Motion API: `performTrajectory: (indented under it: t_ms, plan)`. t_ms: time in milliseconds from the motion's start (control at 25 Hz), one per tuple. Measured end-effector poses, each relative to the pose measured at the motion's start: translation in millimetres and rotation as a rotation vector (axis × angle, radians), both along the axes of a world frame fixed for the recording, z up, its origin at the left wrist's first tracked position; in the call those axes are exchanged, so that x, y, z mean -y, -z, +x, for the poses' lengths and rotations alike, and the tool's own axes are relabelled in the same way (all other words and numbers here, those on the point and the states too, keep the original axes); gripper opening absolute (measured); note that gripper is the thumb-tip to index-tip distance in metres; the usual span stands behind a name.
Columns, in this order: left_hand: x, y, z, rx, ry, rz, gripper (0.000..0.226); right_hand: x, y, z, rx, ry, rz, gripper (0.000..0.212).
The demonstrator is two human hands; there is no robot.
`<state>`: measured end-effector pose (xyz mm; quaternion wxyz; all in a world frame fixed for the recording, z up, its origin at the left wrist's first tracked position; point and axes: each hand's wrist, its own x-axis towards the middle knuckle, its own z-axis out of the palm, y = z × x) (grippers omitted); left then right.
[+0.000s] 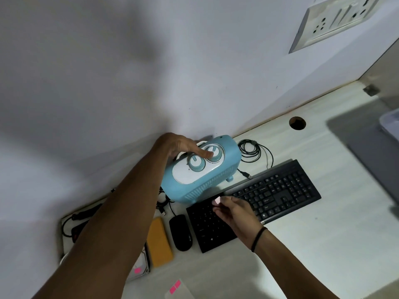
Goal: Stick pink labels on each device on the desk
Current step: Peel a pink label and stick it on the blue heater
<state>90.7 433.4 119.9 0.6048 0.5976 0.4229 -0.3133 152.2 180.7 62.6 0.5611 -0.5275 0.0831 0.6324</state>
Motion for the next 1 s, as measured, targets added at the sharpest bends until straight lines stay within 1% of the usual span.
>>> performTrajectory:
  t_ms: [80, 160, 200, 240, 280, 320, 400, 440, 480, 520, 600, 640, 680, 720, 800, 880, 920, 1000]
  plan:
    - [2, 6, -3, -0.001, -0.104, -0.022, 0.103, -13, -8, -3, -0.1, 0.102, 0.04, 0.009]
    - [6, 18, -7, 0.044, -0.205, -0.031, 0.117, -21, -14, -6, -0.152, 0.16, 0.071, 0.01]
    - [8, 21, -8, 0.071, -0.238, -0.046, 0.12, -22, -15, -7, -0.166, 0.172, 0.083, 0.01]
    - [7, 26, -9, 0.106, -0.25, -0.052, 0.117, -22, -17, -8, -0.175, 0.172, 0.092, 0.01]
    - [8, 25, -10, 0.155, -0.244, -0.059, 0.105, -22, -17, -9, -0.176, 0.169, 0.097, 0.01]
    - [6, 25, -11, 0.2, -0.233, -0.065, 0.09, -21, -17, -8, -0.173, 0.169, 0.098, 0.011]
    - [3, 17, -13, 0.226, -0.186, -0.014, 0.06, -23, -16, -7, -0.17, 0.171, 0.088, 0.01]
    - [3, 10, -12, 0.229, -0.147, 0.036, 0.053, -24, -16, -6, -0.173, 0.173, 0.095, 0.01]
    - [4, 0, -10, 0.235, -0.1, 0.093, 0.056, -25, -15, -6, -0.18, 0.175, 0.104, 0.012]
    - [6, -7, -7, 0.231, -0.038, 0.159, 0.069, -26, -15, -7, -0.187, 0.178, 0.113, 0.018]
    - [17, -21, 3, 0.201, 0.124, 0.341, 0.115, -28, -13, -8, -0.201, 0.188, 0.128, 0.032]
    - [25, -25, 8, 0.17, 0.213, 0.455, 0.132, -29, -13, -8, -0.211, 0.193, 0.147, 0.034]
    - [35, -28, 12, 0.142, 0.294, 0.581, 0.14, -28, -15, -8, -0.22, 0.193, 0.162, 0.031]
    - [44, -27, 13, 0.119, 0.334, 0.697, 0.141, -28, -18, -9, -0.22, 0.184, 0.166, 0.026]
    - [56, -28, 16, 0.082, 0.321, 0.86, 0.13, -27, -24, -11, -0.2, 0.154, 0.166, 0.016]
    - [64, -29, 18, 0.041, 0.3, 0.959, 0.113, -23, -27, -12, -0.16, 0.116, 0.173, 0.014]
    - [67, -31, 19, 0.033, 0.296, 0.999, 0.109, -21, -29, -11, -0.149, 0.096, 0.18, 0.013]
    - [72, -32, 13, 0.046, 0.262, 1.046, 0.109, -15, -31, -8, -0.127, 0.055, 0.19, 0.011]
